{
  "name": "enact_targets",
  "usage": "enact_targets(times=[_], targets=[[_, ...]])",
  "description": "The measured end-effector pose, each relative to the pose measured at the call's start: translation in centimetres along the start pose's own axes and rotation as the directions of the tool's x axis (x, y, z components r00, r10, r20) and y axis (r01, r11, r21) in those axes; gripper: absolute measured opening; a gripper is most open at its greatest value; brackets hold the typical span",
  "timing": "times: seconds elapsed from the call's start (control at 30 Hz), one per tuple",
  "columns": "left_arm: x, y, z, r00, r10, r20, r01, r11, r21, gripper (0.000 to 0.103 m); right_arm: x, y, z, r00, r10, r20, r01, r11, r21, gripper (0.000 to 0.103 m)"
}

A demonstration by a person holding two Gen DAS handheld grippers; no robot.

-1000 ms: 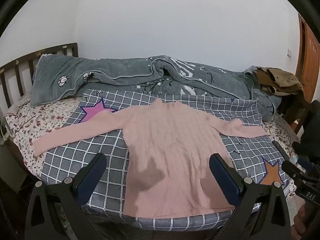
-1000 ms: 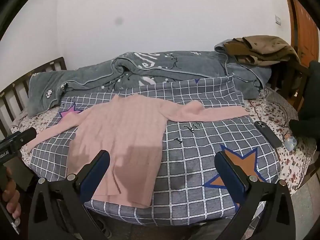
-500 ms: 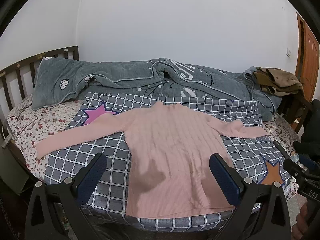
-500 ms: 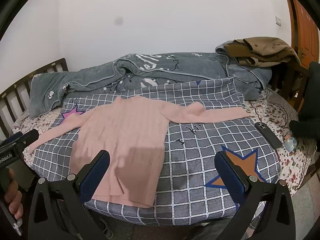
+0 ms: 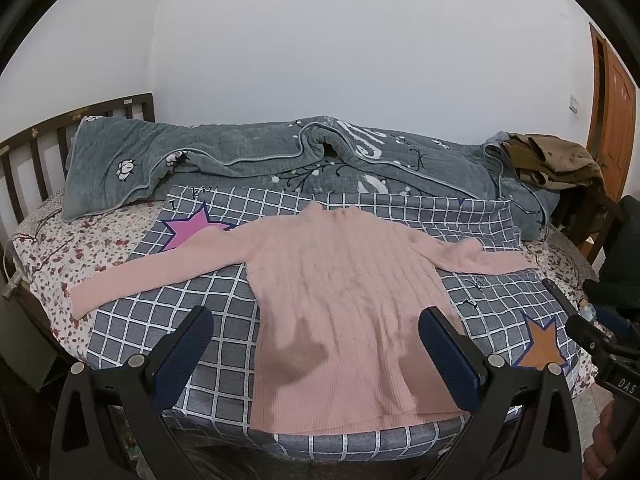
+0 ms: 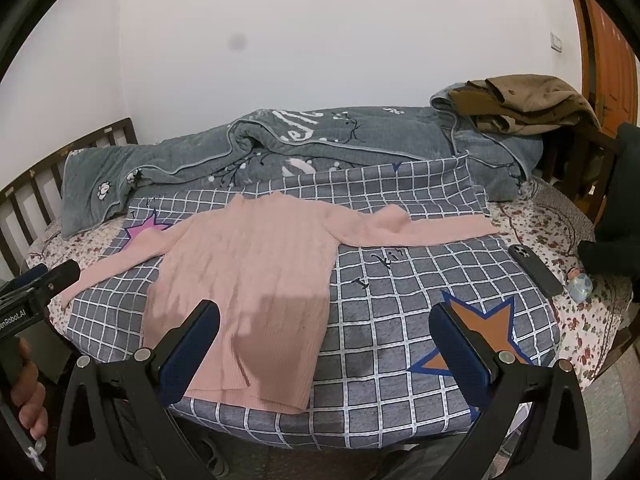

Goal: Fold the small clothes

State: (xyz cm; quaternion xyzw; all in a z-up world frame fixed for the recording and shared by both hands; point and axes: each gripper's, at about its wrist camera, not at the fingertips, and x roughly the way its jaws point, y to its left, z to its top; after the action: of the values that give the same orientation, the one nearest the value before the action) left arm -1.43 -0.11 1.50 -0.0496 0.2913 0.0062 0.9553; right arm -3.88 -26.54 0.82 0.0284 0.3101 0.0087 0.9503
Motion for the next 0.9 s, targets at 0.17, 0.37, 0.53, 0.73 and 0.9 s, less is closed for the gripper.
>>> enact_targets(times=[0.17, 0.37, 0.53, 0.73, 0.9], targets=[[-0.08, -0.14, 0.01, 1.0, 0.004, 0.006, -0.004, 1.0, 0.002, 0.103, -0.13, -0.1, -0.05, 1.0, 0.0, 0.002, 0.0, 1.0, -0.001, 0.102], [-0.19, 0.19, -0.21, 1.0, -0.002, 0.006, 0.002, 1.0, -0.004, 0.103, -0.28, 0.03, -0.07, 1.0, -0.017, 0.011, 0.017, 1.0, -0.014, 0.102], [-0.21, 0.23, -0.18, 1.0, -0.006, 0.007, 0.006, 1.0, -0.004, 0.103, -0.45, 0.21, -0.08, 1.0, -0.016, 0.016, 0.017, 1.0, -0.021, 0.102], [-0.26, 0.32, -0.14, 1.0, -0.003, 0.008, 0.003, 1.0, -0.001, 0.103, -0.66, 0.34, -0.04, 1.0, -0.015, 0.022, 0.015, 1.0, -0.026, 0.102], [-0.27, 0.25, -0.19, 1.0, -0.002, 0.008, 0.002, 1.0, -0.002, 0.103, -0.78, 0.42, 0.04, 1.0, -0.017, 0.025, 0.017, 1.0, -0.025, 0.102]])
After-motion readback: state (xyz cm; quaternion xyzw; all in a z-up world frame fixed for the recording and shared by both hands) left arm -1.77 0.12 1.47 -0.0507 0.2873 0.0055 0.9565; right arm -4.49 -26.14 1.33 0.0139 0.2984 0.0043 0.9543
